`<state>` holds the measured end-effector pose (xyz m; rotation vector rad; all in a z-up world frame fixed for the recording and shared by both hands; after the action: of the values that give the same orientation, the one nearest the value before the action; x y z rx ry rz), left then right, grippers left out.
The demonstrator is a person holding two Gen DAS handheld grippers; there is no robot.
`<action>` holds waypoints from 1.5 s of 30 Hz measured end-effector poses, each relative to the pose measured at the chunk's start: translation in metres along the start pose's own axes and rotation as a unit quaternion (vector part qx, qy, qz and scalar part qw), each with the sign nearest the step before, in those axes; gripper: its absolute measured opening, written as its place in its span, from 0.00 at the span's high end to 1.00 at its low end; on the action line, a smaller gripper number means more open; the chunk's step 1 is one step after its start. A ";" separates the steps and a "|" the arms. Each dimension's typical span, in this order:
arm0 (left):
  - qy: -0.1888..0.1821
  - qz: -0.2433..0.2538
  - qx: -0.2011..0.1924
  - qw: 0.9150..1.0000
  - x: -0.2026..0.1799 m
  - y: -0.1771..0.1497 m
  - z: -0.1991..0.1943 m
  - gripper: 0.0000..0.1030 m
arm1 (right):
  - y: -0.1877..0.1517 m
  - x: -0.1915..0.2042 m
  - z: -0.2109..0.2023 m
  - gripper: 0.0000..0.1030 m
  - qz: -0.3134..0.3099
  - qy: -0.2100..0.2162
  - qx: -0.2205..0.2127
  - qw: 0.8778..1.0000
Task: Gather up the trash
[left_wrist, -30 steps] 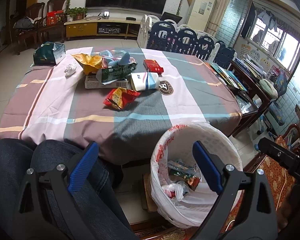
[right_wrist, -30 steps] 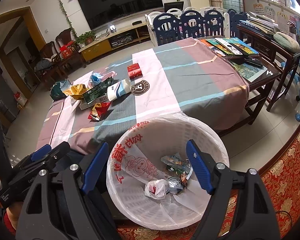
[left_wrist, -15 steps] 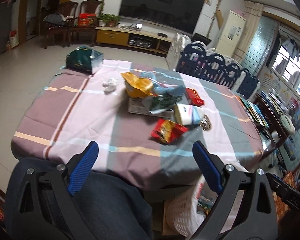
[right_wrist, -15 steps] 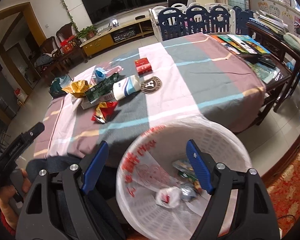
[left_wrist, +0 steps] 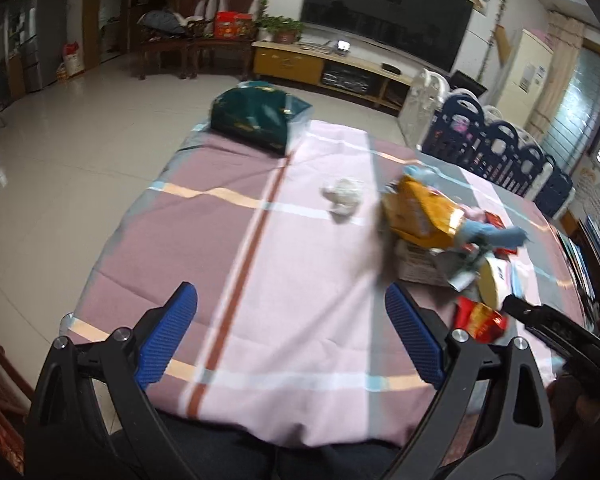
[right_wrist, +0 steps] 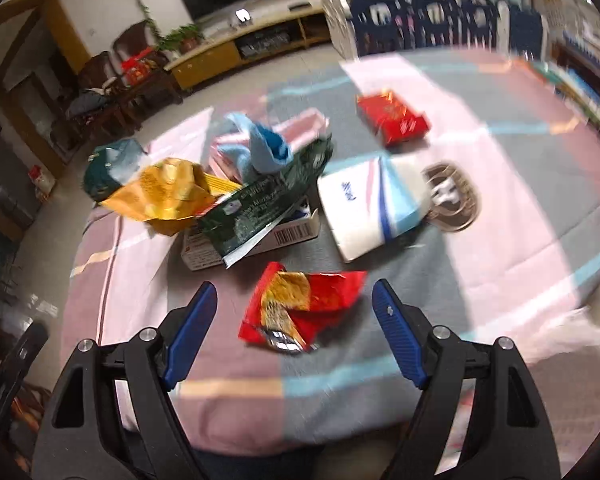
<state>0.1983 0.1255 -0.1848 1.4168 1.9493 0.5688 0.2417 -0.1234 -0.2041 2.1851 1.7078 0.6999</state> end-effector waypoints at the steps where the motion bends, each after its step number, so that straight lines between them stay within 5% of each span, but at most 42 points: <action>1: 0.003 -0.012 -0.004 1.000 0.010 0.000 0.003 0.08 | 0.000 0.001 0.016 0.24 0.013 -0.010 0.011 1.000; 6: -0.021 -0.087 0.007 0.996 0.042 -0.005 0.014 0.08 | 0.001 0.013 0.048 0.24 0.016 -0.052 0.011 0.998; 11: -0.004 -0.071 -0.010 0.997 0.040 -0.006 0.011 0.08 | -0.007 0.052 0.039 0.31 -0.042 -0.021 0.009 0.999; 16: -0.005 -0.073 -0.012 0.997 0.037 -0.005 0.010 0.08 | -0.023 0.080 0.035 0.78 -0.085 0.019 0.032 0.996; 20: -0.004 -0.090 -0.013 0.996 0.043 -0.003 0.013 0.08 | -0.033 0.096 0.028 0.94 -0.098 0.056 0.041 0.993; 29: -0.001 -0.123 -0.017 0.992 0.055 -0.003 0.012 0.08 | -0.057 0.140 0.007 0.94 -0.126 0.133 0.071 0.980; 35: -0.001 -0.128 -0.016 0.992 0.058 -0.004 0.012 0.07 | -0.053 0.137 -0.009 0.91 -0.113 0.145 0.060 0.981; 45: -0.003 -0.115 -0.019 0.993 0.053 -0.004 0.011 0.07 | -0.033 0.084 -0.042 0.49 -0.067 0.103 -0.003 0.992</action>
<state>0.1928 0.1746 -0.2080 1.1502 2.0500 0.4903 0.2069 -0.0371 -0.1683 2.0309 1.9273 0.9208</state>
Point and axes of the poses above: each gripper's, at about its wrist camera, not at the fingertips, and z roughly the way its jaws point, x to its left, y to its top, the point moved 8 cm from there along z, roughly the way its jaws point, and after that the axes turned 6 degrees about -y, right-handed, at the moved point
